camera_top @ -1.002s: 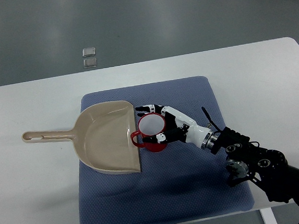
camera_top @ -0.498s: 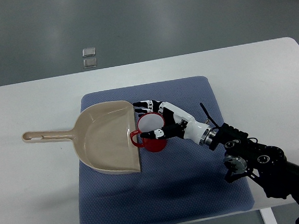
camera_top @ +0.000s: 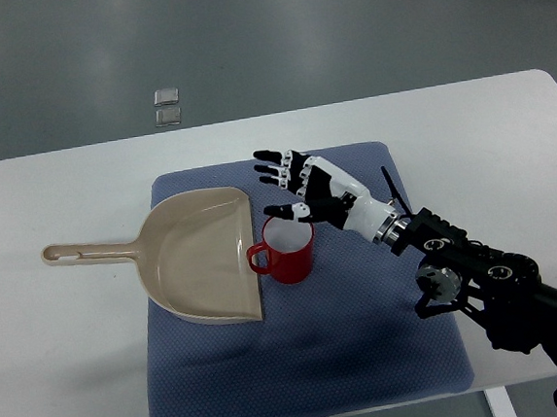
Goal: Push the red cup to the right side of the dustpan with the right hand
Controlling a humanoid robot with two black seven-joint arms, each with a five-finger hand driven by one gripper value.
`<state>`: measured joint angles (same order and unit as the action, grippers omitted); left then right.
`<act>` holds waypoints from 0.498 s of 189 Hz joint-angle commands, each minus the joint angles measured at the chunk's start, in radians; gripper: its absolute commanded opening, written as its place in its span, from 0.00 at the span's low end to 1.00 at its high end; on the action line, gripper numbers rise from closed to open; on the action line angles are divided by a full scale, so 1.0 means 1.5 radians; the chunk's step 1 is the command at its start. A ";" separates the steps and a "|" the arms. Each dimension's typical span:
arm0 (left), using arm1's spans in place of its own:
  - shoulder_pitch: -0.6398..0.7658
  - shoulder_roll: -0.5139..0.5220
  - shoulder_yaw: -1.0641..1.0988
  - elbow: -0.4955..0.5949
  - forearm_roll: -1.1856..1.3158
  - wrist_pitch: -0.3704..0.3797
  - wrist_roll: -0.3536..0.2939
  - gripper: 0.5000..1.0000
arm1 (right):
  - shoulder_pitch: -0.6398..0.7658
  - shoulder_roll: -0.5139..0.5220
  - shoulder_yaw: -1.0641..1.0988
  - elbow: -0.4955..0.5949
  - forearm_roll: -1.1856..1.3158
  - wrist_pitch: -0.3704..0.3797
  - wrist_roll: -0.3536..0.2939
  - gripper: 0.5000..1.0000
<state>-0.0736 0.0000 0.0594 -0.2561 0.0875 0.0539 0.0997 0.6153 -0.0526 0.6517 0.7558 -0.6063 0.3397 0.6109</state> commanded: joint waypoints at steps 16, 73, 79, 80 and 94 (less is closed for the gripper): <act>-0.001 0.000 0.000 -0.001 0.001 0.000 0.000 1.00 | 0.039 -0.051 0.022 -0.008 0.228 -0.029 -0.056 0.87; -0.002 0.000 0.001 -0.010 0.002 -0.001 -0.002 1.00 | 0.047 -0.084 0.049 -0.027 0.386 0.000 -0.073 0.87; -0.002 0.000 0.000 -0.013 0.001 -0.001 0.000 1.00 | 0.046 -0.082 0.058 -0.027 0.386 0.011 -0.072 0.87; -0.002 0.000 0.000 -0.013 0.001 -0.001 0.000 1.00 | 0.046 -0.082 0.058 -0.027 0.386 0.011 -0.072 0.87; -0.002 0.000 -0.001 -0.017 0.001 -0.001 0.000 1.00 | 0.043 -0.081 0.074 -0.027 0.387 0.028 -0.071 0.87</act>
<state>-0.0765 0.0000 0.0611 -0.2748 0.0899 0.0521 0.0997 0.6865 -0.1772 0.7311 0.7147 -0.0319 0.3462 0.5013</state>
